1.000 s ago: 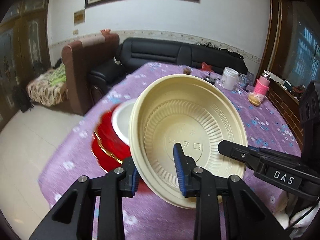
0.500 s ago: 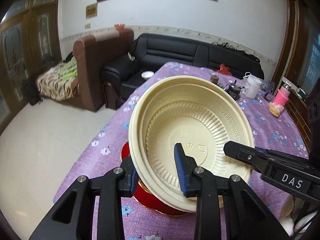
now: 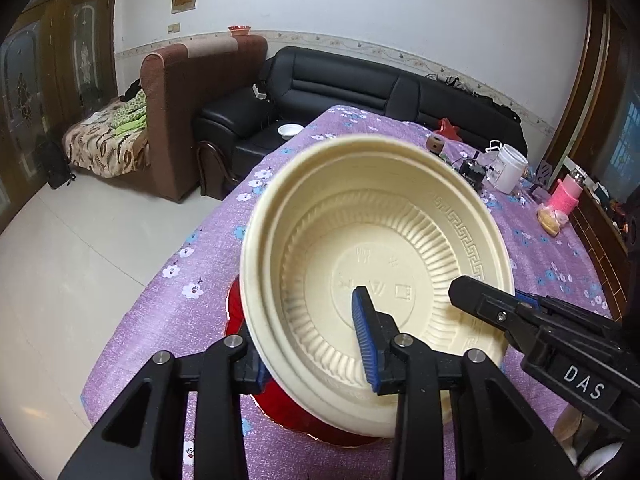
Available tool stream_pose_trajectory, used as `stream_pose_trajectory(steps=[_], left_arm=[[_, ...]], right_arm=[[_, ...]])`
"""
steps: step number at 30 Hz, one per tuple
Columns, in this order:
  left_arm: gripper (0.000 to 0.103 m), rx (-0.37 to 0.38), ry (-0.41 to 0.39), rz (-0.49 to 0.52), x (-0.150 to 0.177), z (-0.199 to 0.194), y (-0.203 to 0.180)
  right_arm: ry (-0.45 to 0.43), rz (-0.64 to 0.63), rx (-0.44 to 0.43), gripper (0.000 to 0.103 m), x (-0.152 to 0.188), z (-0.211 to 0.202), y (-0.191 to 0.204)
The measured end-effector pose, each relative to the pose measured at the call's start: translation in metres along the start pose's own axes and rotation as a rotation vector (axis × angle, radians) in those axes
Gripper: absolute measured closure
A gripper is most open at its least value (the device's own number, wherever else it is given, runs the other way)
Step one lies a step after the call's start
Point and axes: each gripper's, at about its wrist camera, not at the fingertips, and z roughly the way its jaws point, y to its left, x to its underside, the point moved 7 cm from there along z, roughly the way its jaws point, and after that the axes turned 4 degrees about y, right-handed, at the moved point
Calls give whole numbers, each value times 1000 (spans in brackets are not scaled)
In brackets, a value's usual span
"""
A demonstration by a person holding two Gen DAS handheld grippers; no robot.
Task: Organize plates and bowls
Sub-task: 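Carry the beige bowl over the stack and lower it onto the white bowl, then open the right tool to release the beige bowl atop the stack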
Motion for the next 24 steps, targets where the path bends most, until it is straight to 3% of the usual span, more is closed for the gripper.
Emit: stream_pose_trajectory(steps=[4,8,12,19,24], left_arm=[[57,0,-19,-8,0,-6,0],[53,-2,-35,-11,1,-13,1],[51,-5,-52,-12,2,-20,2],[32,-26,-105,-30,11,-38,2],[25,-47,-146,-45,22,-51,2]], right_arm=[[-40,-22,26,76,-3,-5,3],[-68,-13,43,46,-5,-9,-2],[-79,4,47,45,-4,-10,-10],[-138,0,65,43,-3,-25,-15],[-190,36,75,40,2,-40,-26]])
